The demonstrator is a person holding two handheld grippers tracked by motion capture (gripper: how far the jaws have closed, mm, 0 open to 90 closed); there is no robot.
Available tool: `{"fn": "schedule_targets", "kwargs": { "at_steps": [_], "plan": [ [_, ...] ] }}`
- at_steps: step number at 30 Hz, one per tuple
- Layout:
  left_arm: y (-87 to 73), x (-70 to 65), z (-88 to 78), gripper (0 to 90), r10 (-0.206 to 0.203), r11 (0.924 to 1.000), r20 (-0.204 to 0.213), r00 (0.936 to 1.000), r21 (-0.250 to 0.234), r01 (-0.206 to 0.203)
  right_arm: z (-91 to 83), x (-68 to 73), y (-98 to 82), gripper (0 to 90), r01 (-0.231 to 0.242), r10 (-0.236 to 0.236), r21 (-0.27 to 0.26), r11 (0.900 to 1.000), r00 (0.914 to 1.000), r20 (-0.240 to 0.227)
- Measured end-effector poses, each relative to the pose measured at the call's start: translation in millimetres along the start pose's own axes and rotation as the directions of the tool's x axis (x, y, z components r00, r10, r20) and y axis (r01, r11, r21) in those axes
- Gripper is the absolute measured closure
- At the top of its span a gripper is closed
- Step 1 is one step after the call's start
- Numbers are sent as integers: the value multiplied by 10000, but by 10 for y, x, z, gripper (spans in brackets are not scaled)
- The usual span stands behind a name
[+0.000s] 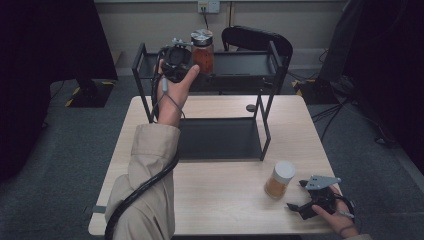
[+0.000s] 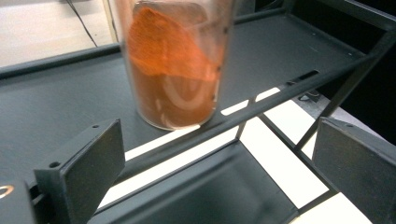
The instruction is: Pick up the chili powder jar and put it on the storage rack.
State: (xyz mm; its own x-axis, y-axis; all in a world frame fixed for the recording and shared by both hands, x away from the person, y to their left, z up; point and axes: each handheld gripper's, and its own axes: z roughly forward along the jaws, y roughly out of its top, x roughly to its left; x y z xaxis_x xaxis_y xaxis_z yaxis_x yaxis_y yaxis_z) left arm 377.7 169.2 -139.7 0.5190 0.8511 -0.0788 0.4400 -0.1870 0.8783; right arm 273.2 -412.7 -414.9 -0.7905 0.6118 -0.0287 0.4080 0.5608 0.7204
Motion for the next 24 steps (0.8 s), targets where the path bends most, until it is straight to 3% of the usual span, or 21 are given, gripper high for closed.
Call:
{"fn": "schedule_targets", "kwargs": {
  "at_steps": [24],
  "plan": [
    [-559, 1, 26, 22, 268, 9990, 1009, 9945, -382, -230, -1, 5, 0, 0, -15, 15, 1, 10000, 10000, 17]
  ]
}}
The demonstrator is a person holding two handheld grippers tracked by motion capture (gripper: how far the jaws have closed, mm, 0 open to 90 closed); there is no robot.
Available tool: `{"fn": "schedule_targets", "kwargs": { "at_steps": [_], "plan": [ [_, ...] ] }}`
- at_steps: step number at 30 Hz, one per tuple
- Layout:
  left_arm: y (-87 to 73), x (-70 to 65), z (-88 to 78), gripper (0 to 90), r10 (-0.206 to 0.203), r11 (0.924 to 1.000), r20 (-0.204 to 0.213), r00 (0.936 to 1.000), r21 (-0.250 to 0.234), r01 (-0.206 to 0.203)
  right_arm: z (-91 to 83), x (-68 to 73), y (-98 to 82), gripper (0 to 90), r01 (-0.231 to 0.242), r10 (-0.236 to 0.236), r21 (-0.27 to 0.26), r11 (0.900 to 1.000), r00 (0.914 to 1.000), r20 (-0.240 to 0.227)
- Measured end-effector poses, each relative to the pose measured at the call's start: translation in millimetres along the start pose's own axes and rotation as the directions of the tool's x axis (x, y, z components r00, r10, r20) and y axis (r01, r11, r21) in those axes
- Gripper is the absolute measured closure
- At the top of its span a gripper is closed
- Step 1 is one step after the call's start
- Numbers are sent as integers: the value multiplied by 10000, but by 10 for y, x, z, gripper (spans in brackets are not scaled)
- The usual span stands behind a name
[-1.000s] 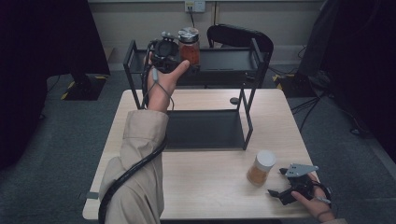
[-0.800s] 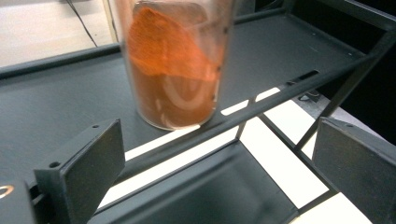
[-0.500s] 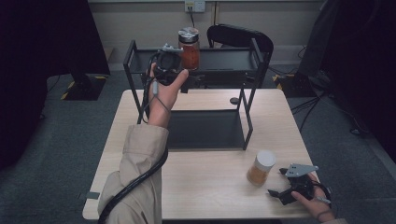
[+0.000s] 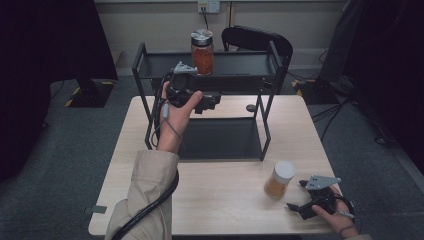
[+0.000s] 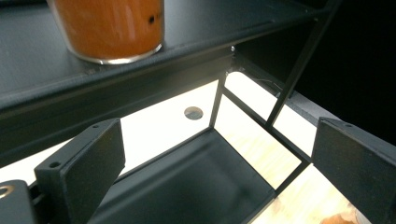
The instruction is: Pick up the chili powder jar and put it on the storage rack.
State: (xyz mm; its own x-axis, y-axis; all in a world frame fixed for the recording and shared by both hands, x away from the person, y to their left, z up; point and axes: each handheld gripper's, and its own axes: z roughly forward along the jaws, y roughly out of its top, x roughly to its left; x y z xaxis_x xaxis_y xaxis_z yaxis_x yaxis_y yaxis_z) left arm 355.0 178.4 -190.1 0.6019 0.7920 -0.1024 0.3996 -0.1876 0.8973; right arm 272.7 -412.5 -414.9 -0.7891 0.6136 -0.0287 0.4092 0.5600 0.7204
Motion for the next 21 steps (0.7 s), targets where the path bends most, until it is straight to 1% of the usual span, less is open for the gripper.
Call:
{"fn": "schedule_targets", "kwargs": {
  "at_steps": [3, 7, 12, 18, 21],
  "plan": [
    [-40, 7, -3, 21, -35, 10000, 28, 10000, -33, 35, 0, 0, 0, 0, 0, 0, 1, 10000, 10000, 1],
    [-114, 27, 3, 21, -79, 10000, 188, 9998, 2, 79, 0, 0, 0, 0, -1, 1, -2, 10000, 10000, 2],
    [-248, 34, 8, 21, -39, 10000, 351, 9994, 44, 37, 1, 2, -2, 0, -15, 15, -8, 10000, 10000, 5],
    [-407, 66, 27, 20, 109, 9999, 605, 9981, 90, -114, 1, 2, -2, 0, -10, 10, -13, 10000, 10000, 7],
    [-483, 80, 34, 20, 25, 10000, 668, 9978, 53, -29, 1, 3, -2, 0, -21, 21, -8, 10000, 10000, 8]
  ]
}}
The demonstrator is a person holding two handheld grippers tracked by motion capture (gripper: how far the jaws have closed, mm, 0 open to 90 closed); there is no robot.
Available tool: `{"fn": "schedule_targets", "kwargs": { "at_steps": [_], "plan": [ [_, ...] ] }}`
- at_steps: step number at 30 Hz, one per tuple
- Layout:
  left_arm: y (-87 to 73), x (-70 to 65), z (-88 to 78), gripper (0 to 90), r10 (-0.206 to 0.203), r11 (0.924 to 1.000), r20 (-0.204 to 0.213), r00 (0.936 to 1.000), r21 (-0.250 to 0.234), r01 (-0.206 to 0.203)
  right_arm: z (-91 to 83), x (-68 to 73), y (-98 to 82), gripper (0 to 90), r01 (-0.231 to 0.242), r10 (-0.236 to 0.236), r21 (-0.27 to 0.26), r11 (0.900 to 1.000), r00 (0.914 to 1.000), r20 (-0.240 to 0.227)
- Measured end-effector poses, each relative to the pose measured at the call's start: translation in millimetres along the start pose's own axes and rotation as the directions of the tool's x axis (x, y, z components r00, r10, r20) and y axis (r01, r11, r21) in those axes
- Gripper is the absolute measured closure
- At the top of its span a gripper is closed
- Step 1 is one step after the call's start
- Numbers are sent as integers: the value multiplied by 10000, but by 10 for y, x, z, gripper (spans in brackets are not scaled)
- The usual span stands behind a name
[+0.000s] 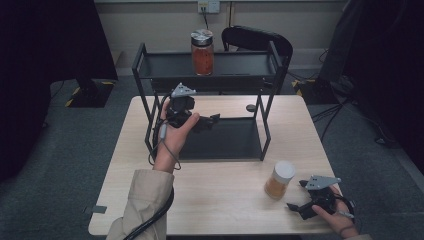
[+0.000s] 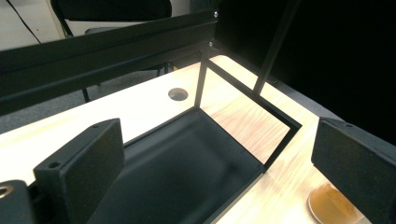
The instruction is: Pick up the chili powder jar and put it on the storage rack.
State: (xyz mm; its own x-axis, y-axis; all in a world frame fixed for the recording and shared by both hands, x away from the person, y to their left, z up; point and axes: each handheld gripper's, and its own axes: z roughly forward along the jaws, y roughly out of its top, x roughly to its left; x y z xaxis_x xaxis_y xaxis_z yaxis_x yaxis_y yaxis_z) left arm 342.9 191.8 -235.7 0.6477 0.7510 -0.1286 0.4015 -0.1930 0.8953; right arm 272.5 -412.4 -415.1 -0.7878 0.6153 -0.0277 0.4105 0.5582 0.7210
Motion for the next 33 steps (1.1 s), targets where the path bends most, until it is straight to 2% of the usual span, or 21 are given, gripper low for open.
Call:
{"fn": "schedule_targets", "kwargs": {
  "at_steps": [20, 33],
  "plan": [
    [-452, 9, 104, 20, 126, 9999, 175, 9998, 95, -128, -1, 0, 1, 0, 4, -4, 13, 10000, 10000, -3],
    [-775, 12, 242, 20, -36, 9997, 338, 9994, 258, 27, -1, 0, 1, 0, 4, -4, 12, 10000, 10000, -2]
  ]
}}
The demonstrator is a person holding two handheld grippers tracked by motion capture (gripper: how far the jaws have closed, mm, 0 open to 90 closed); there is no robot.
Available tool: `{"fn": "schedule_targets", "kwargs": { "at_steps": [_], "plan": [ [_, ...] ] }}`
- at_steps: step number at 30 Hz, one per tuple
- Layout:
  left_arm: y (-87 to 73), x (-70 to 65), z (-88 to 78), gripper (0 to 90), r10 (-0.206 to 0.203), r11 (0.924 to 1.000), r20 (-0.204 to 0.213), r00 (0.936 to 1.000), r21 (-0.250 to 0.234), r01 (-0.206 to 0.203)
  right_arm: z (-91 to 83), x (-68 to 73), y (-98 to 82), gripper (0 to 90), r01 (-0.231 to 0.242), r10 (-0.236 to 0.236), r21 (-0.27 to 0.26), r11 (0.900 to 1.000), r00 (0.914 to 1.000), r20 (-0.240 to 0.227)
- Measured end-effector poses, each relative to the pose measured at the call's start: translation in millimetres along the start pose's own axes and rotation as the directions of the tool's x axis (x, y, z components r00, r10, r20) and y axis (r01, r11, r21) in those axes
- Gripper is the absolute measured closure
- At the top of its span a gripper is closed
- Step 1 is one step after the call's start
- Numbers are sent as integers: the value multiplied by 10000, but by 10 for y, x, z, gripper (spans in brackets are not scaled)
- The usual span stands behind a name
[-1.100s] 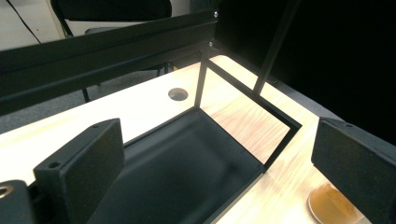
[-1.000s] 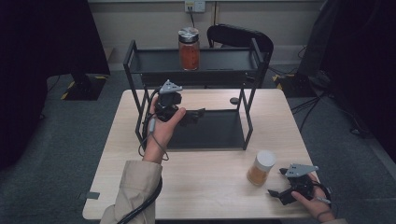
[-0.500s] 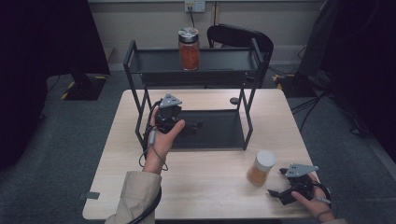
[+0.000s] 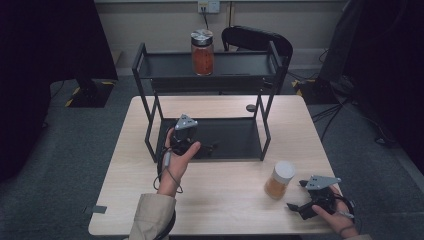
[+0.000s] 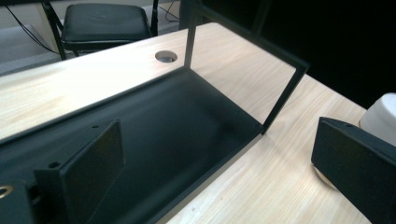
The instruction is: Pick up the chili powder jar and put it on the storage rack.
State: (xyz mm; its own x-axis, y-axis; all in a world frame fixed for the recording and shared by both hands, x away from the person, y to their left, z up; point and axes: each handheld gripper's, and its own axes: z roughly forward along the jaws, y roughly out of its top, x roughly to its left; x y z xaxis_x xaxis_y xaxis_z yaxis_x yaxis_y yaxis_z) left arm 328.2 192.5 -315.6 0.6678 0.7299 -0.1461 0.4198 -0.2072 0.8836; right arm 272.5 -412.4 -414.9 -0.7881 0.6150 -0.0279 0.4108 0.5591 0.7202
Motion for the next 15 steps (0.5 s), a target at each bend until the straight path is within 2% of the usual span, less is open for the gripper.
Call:
{"fn": "schedule_targets", "kwargs": {
  "at_steps": [10, 15],
  "plan": [
    [-239, 33, 98, 20, -244, 9993, 47, 9997, 267, 243, 0, 0, 0, 0, 0, 0, 0, 10000, 10000, 1],
    [-344, 32, 134, 20, -383, 9985, -63, 9992, 395, 386, 0, 0, 0, 0, -1, 1, 0, 10000, 10000, 1]
  ]
}}
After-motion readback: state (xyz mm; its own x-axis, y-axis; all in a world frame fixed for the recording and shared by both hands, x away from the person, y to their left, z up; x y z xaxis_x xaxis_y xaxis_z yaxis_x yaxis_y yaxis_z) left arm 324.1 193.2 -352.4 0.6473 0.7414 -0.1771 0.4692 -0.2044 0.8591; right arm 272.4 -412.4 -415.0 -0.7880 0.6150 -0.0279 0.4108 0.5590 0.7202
